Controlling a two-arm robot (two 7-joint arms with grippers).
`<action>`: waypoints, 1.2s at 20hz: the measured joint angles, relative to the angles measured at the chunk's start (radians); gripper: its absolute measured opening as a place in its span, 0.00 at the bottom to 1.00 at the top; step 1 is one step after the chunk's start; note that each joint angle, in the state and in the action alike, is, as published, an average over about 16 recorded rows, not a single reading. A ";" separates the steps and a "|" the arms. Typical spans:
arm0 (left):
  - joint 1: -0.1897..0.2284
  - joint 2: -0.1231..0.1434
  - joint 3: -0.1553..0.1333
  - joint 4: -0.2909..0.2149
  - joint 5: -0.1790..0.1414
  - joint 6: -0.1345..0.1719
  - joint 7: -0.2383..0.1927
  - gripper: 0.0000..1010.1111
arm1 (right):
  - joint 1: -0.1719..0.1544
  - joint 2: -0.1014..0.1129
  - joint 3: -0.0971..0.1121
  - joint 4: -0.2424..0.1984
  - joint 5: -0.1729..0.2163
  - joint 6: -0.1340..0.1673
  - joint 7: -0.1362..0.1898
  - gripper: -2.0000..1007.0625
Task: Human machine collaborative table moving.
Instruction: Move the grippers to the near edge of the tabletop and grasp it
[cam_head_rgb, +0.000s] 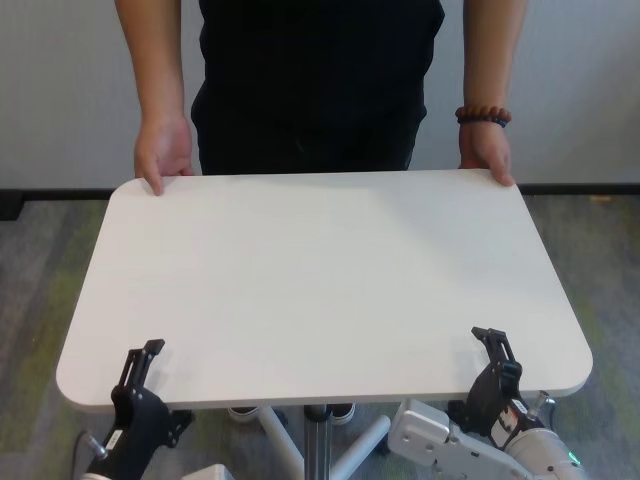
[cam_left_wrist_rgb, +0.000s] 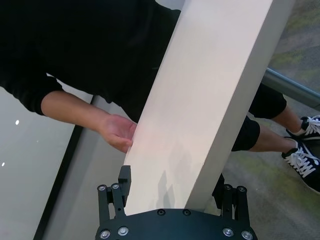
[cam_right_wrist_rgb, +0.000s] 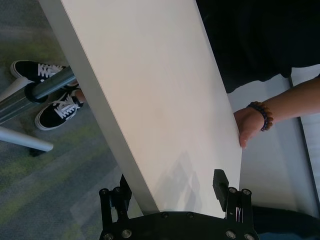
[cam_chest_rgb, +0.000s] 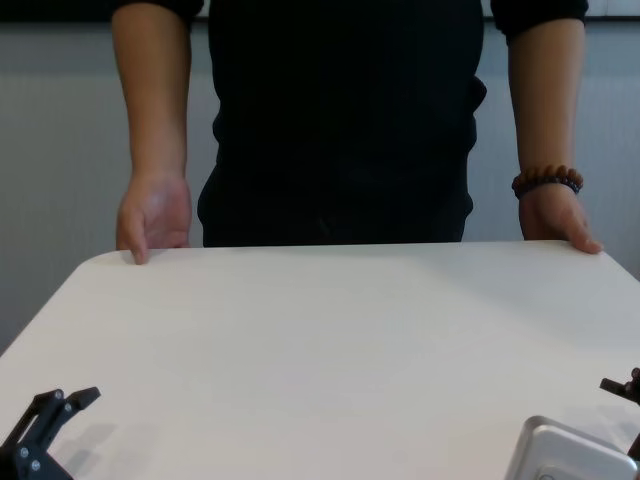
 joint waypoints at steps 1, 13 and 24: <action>-0.001 -0.001 0.001 0.003 0.005 0.001 0.001 0.99 | 0.000 0.000 0.000 0.000 0.000 0.000 0.000 0.99; -0.020 -0.020 -0.001 0.044 0.064 0.006 0.023 0.99 | 0.000 0.000 0.000 0.000 0.000 0.000 0.000 0.99; -0.027 -0.033 -0.013 0.062 0.073 -0.005 0.054 0.99 | 0.000 0.000 0.000 0.000 0.000 0.000 0.000 0.99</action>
